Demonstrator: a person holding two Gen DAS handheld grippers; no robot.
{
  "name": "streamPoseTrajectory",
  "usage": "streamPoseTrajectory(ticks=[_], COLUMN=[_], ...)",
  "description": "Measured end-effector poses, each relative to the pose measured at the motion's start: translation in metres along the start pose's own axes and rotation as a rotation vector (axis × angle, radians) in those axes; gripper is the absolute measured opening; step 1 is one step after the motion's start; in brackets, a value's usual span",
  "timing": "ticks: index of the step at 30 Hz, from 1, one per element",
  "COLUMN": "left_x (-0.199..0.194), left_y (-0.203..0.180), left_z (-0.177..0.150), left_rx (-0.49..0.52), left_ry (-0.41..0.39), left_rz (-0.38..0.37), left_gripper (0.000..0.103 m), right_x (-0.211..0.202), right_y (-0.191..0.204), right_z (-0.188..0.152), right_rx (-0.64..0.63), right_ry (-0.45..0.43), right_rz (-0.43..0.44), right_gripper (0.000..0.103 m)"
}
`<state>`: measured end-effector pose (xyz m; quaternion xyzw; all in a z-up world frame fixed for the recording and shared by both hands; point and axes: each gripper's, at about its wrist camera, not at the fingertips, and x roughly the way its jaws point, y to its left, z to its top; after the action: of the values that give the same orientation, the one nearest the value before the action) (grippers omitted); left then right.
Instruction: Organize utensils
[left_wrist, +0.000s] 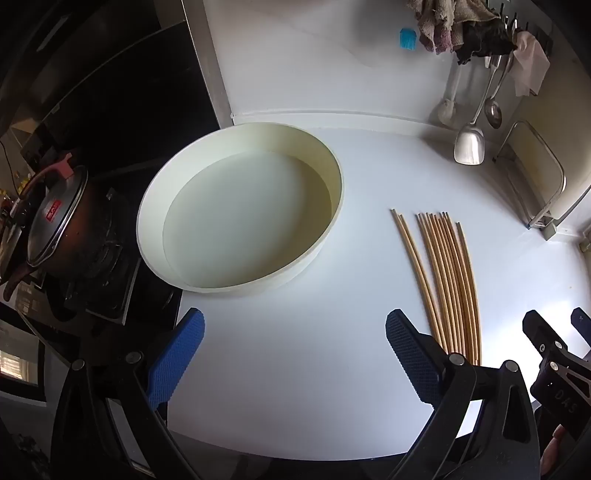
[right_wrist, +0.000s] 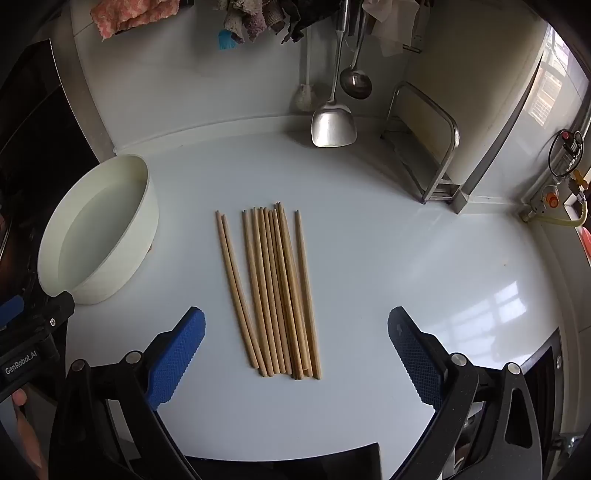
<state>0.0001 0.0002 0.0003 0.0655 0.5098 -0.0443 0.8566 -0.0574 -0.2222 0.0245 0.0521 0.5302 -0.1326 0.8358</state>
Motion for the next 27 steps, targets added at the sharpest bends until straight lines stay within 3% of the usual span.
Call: streamPoseTrajectory(ticks=[27], left_x=[-0.0061], left_y=[0.0018], left_z=[-0.0041], left_rx=[0.002], left_ry=[-0.029], left_rz=[-0.001], left_gripper=[0.097], right_x=[-0.0045], right_y=[-0.0018], right_z=[-0.0068], right_rx=[0.002], right_ry=[-0.011], right_rz=[-0.002], right_gripper=[0.095])
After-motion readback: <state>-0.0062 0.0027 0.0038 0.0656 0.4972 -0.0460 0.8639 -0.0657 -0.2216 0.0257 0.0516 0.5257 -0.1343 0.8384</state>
